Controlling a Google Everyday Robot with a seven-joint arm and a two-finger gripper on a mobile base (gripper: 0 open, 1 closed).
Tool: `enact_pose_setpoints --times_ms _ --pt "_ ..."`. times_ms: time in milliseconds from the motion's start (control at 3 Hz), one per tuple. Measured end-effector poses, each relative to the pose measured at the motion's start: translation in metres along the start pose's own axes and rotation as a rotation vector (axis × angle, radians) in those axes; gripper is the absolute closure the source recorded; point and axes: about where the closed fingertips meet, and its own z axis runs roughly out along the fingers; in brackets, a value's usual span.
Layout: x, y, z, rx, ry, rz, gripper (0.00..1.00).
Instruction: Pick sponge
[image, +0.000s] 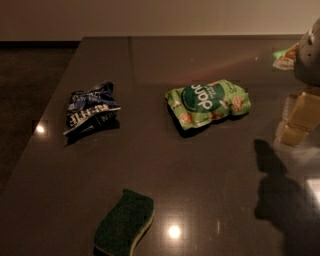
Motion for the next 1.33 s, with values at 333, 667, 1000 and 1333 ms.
enact_pose_setpoints --times_ms 333,667,1000,1333 --pt "0.000 0.000 0.000 0.000 0.000 0.000 0.00" --pt "-0.020 0.006 0.013 -0.051 -0.041 -0.058 0.00" --pt "-0.045 0.018 0.033 -0.117 -0.098 -0.131 0.00" --pt "-0.077 0.041 0.056 -0.186 -0.172 -0.227 0.00"
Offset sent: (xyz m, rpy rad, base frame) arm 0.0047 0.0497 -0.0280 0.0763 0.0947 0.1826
